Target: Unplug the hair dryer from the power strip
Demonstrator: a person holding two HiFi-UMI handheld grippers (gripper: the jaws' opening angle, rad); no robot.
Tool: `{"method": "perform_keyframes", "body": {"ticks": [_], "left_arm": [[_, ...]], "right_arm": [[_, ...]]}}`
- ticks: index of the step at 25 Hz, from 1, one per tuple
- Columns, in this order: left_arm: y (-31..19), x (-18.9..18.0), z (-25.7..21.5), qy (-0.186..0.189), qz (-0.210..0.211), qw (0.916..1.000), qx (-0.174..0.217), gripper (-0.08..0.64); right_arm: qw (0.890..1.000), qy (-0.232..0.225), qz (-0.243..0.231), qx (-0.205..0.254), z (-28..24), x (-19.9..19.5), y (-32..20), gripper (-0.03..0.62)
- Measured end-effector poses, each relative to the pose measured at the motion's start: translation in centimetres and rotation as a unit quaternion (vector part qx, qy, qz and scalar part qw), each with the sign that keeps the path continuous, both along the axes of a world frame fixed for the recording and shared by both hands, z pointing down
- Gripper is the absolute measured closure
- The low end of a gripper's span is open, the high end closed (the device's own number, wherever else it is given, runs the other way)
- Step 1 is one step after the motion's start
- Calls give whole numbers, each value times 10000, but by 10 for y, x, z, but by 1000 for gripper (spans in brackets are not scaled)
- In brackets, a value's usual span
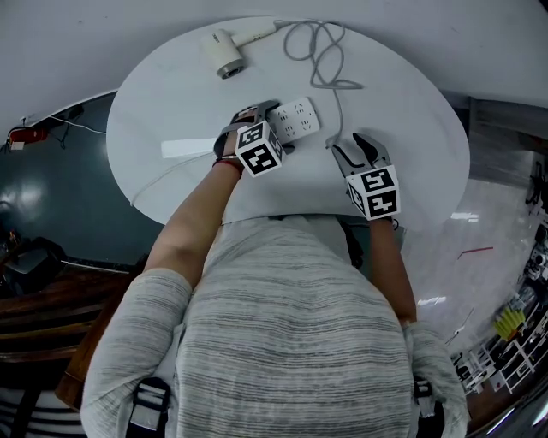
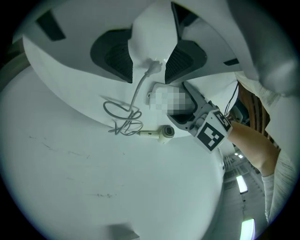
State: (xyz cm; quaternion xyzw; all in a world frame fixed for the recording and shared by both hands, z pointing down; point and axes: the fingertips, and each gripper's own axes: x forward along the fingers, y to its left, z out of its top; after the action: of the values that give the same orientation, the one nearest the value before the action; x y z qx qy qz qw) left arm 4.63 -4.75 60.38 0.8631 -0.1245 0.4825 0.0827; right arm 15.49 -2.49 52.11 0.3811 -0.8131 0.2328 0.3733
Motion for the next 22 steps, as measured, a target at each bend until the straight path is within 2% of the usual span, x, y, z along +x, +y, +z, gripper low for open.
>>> {"method": "perform_keyframes", "body": {"ticks": [6, 13, 17, 22], "left_arm": [[0, -1, -2, 58, -7, 9999, 96, 69], [-7, -1, -25, 467, -228, 9978, 420, 69], [-14, -2, -57, 1041, -587, 9912, 573, 69], [-4, -8, -105, 1995, -1148, 9723, 396, 91]], "right_arm": [[9986, -401, 266, 227, -14, 1, 10, 382], [9961, -690, 397, 391, -26, -2, 18, 382], [9925, -1012, 429, 531, -37, -11, 15, 382], [9867, -1433, 354, 675, -59, -25, 15, 383]]}}
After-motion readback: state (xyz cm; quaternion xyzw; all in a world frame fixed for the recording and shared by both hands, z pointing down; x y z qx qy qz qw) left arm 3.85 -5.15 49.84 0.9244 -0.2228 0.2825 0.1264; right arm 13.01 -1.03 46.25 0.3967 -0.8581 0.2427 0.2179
